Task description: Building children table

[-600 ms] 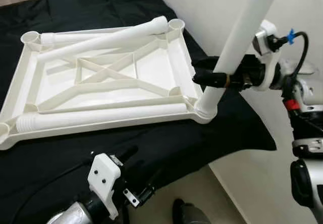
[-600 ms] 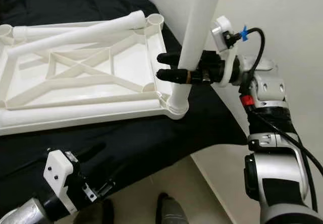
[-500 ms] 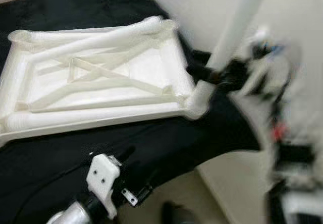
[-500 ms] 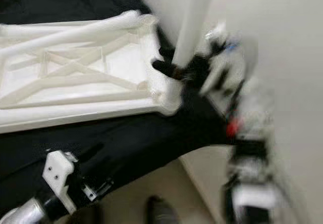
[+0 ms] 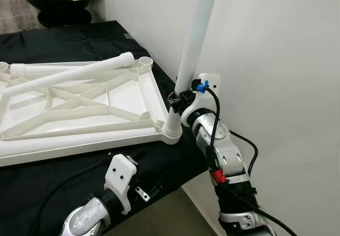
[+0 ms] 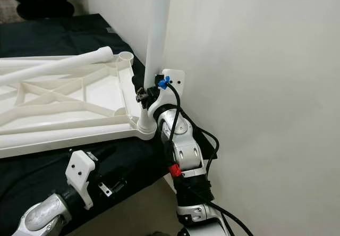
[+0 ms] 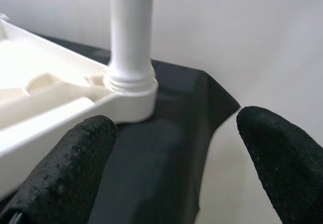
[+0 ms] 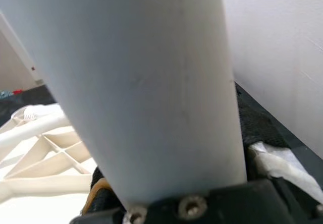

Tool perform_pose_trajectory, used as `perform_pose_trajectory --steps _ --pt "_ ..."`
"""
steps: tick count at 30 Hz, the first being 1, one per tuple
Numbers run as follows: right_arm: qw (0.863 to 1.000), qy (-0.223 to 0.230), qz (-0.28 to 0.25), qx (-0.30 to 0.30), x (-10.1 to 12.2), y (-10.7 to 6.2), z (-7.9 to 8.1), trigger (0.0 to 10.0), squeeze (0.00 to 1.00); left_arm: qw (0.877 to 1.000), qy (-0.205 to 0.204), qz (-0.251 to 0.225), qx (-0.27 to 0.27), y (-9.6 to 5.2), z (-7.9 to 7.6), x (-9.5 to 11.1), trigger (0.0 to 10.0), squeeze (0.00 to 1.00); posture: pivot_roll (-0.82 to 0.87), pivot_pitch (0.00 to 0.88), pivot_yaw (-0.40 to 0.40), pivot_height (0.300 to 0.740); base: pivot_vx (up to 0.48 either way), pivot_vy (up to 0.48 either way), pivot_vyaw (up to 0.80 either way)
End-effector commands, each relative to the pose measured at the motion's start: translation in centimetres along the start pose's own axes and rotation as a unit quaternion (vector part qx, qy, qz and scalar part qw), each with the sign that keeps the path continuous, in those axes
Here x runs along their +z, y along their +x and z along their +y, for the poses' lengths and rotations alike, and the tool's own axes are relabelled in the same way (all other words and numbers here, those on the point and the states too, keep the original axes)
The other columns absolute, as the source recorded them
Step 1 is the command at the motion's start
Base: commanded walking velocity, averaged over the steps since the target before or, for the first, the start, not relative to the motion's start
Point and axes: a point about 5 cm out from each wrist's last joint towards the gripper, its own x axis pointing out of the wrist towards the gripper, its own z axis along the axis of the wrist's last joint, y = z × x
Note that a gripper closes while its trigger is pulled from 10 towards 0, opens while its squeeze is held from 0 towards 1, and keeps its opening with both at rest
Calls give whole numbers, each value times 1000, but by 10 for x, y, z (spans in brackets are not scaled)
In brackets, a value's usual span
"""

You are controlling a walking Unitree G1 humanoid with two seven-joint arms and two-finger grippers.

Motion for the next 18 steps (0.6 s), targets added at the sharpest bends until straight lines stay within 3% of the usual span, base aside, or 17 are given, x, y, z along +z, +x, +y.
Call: perform_pose_trajectory --steps 1,2,3,4,9,11,13,15,18 --pt "997 -4 78 -9 -29 -6 2 10000 0 1000 0 5 4 1 0 -4 10000 0 40 38 -132 740 0 0 0" --pt "997 3 74 -4 -27 -9 4 10000 859 1000 1 5 4 0 1 -5 10000 0 40 37 -127 740 0 0 0" --pt "997 3 74 -4 -27 -9 4 10000 859 1000 1 5 4 0 1 -5 10000 0 40 37 -127 740 0 0 0" --pt "998 13 66 -3 -25 -12 5 10000 1000 1000 3 4 5 -1 2 -5 10000 0 42 45 -115 740 0 0 0" --pt "995 30 40 84 -24 -18 -7 10000 1000 1000 5 -1 7 -4 2 -4 10000 0 37 64 -107 740 0 0 0" --pt "984 4 26 174 -17 -25 -26 10000 1000 1000 6 -5 7 -7 1 -1 10000 0 36 97 -100 740 0 0 0" --pt "984 4 26 174 -17 -25 -26 10000 1000 1000 6 -5 7 -7 1 -1 10000 0 36 97 -100 740 0 0 0" --pt "972 -32 26 230 -11 -31 -42 10000 1000 1000 7 -8 7 -10 0 1 10000 0 46 123 -98 740 0 0 0" --pt "965 -52 33 254 -7 -32 -54 10000 1000 1000 7 -8 6 -12 -1 3 10000 0 53 137 -96 740 0 0 0"
